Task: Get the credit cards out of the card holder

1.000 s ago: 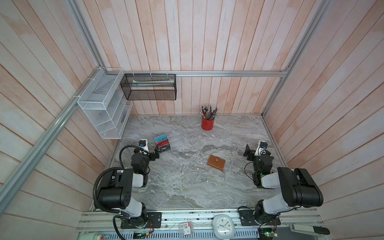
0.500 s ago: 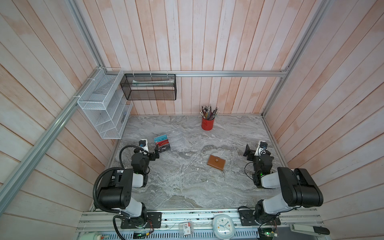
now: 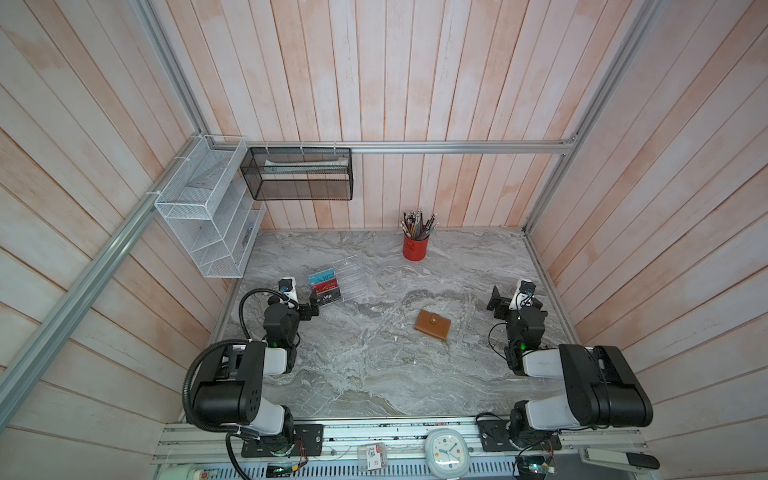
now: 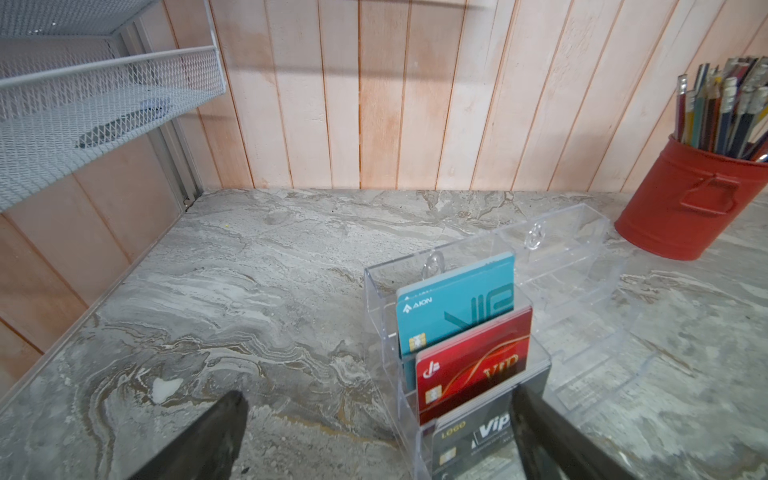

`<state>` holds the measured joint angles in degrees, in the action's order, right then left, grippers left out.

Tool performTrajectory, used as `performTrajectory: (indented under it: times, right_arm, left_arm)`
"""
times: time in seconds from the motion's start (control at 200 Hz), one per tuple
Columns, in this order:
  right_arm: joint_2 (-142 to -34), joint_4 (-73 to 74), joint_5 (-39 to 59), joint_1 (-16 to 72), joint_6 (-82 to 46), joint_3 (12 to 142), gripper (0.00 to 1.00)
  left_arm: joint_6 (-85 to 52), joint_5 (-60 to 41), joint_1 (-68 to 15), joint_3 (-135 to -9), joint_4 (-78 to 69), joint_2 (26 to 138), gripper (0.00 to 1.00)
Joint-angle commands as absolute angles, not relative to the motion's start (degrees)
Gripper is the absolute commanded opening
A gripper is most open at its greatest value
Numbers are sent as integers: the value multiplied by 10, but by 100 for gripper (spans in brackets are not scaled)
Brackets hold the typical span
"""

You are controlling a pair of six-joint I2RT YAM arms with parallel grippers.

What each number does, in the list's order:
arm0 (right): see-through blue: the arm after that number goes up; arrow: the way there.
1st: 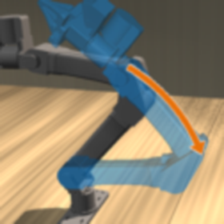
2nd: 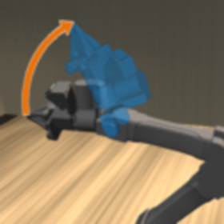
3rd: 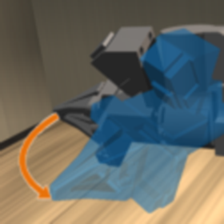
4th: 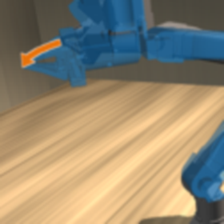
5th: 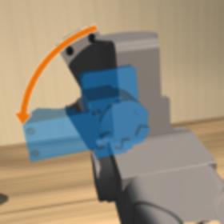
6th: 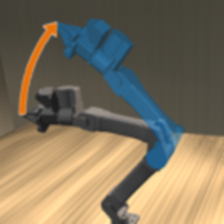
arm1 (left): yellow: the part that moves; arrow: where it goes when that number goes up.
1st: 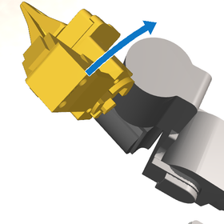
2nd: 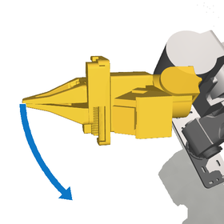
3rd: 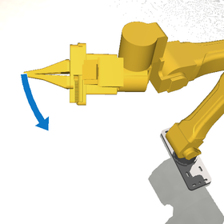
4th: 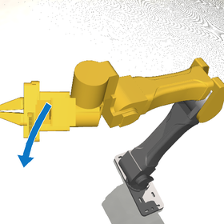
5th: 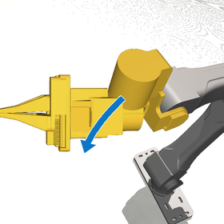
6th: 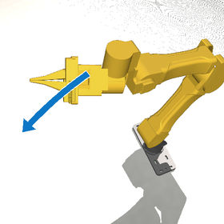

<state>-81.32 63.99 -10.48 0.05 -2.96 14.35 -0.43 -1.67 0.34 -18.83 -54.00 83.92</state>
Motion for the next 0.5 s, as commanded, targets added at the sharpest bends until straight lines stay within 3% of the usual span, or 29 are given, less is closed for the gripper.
performTrajectory:
  times: [0.0,0.235,0.495]
  right_arm:
    - [-792,581,-156,30,-9,169,98]
    - [-724,430,-215,125,-6,236,98]
    - [-724,272,-58,202,-43,367,98]
  left_arm:
    - [-28,65,-9,-241,-409,781,100]
    - [-139,134,-42,-296,-221,687,100]
    - [-247,47,-42,-374,-80,685,100]
